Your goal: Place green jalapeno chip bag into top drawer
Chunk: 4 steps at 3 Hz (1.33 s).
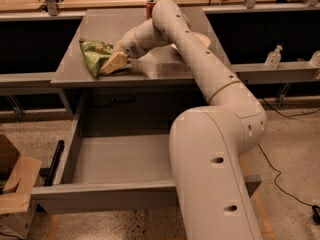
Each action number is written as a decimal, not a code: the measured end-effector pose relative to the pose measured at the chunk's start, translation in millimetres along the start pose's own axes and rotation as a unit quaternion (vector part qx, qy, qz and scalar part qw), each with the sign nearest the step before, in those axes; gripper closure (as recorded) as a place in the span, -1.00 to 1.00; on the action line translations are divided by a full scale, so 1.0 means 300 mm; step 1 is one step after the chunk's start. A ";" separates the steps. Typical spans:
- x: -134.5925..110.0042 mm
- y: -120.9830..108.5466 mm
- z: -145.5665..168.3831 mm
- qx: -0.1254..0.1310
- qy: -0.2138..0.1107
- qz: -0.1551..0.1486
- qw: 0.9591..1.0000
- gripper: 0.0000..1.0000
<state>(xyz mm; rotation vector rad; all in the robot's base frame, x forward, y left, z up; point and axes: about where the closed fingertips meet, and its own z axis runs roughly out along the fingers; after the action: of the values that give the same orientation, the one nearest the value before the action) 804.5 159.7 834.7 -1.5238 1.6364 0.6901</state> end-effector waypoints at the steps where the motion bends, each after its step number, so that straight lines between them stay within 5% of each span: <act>1: 0.000 0.000 0.000 0.000 0.000 0.000 1.000 0.24; 3: -0.002 0.000 -0.001 0.000 0.000 0.000 1.000 1.00; 4: -0.005 0.045 -0.034 -0.004 0.013 0.006 1.000 1.00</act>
Offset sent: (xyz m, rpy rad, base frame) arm -0.1397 -0.0470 0.0281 -0.2520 0.0975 -0.0182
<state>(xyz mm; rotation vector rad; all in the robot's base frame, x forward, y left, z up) 789.4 153.9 840.0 -1.5349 1.6649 0.6864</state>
